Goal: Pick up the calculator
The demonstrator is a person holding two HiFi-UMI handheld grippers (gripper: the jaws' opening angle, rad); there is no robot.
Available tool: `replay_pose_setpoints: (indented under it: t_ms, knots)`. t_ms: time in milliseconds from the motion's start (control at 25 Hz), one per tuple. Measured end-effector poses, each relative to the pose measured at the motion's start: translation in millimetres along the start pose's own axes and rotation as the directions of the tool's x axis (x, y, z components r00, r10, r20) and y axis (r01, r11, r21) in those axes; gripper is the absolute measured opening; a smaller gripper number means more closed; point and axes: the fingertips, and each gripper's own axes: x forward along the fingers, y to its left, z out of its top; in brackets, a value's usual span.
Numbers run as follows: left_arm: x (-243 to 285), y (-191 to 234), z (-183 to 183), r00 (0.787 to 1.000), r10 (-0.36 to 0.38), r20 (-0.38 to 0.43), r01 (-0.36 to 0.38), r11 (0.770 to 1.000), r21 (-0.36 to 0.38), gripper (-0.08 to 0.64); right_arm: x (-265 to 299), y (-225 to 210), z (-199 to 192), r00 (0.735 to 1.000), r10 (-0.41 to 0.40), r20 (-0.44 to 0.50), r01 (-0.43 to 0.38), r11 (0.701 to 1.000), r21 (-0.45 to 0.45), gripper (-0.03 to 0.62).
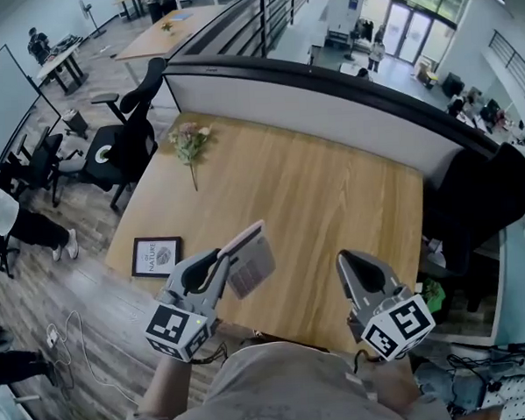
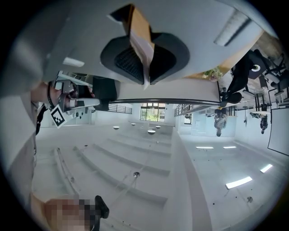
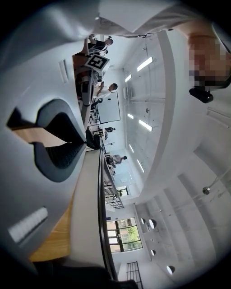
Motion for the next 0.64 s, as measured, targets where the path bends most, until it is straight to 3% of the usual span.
replay_pose_setpoints:
  t_ms: [160,640]
  knots:
    - [-2.7,0.1,4.9,1.000,0.005,0.016,-0.006,1.000,0.009,0.045,1.2,5.0,-0.4,1.000,-0.017,0.006,0.017,0.999,-0.039,0.011]
    - [-5.1,-7.4,5.0,1.000,-0.016,0.005,0.015,1.000,0.025,0.046,-6.0,8.8,-5.7,0.999,-0.033,0.020,0.034,0.999,-0.042,0.011]
